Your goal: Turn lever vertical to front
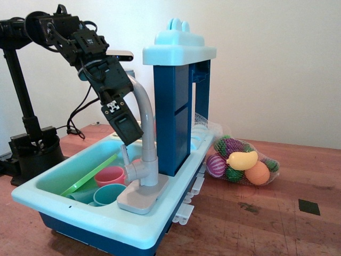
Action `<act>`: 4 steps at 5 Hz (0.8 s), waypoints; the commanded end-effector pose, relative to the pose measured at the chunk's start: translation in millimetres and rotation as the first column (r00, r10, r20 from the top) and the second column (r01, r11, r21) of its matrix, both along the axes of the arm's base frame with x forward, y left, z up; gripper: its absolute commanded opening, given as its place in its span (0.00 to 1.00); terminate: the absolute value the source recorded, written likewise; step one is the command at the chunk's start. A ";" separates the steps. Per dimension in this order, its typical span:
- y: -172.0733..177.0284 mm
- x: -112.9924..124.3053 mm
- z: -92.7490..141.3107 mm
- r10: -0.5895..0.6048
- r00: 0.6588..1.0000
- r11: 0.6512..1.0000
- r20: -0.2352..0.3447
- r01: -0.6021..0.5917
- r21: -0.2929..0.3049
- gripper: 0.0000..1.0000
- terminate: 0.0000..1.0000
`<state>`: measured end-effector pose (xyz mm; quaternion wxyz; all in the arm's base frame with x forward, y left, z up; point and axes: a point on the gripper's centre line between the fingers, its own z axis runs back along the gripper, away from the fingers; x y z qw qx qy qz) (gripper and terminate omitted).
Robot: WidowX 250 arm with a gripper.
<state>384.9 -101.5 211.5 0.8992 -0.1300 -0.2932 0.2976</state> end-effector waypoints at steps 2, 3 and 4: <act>6.8 3.2 -10.1 -0.005 0.999 0.999 -0.035 0.004 -0.037 1.00 0.00; 1.9 -3.4 -21.7 -0.061 0.992 0.997 -0.115 0.055 -0.055 1.00 0.00; -4.2 -31.7 -41.4 -0.076 0.981 0.994 -0.177 0.062 -0.086 1.00 0.00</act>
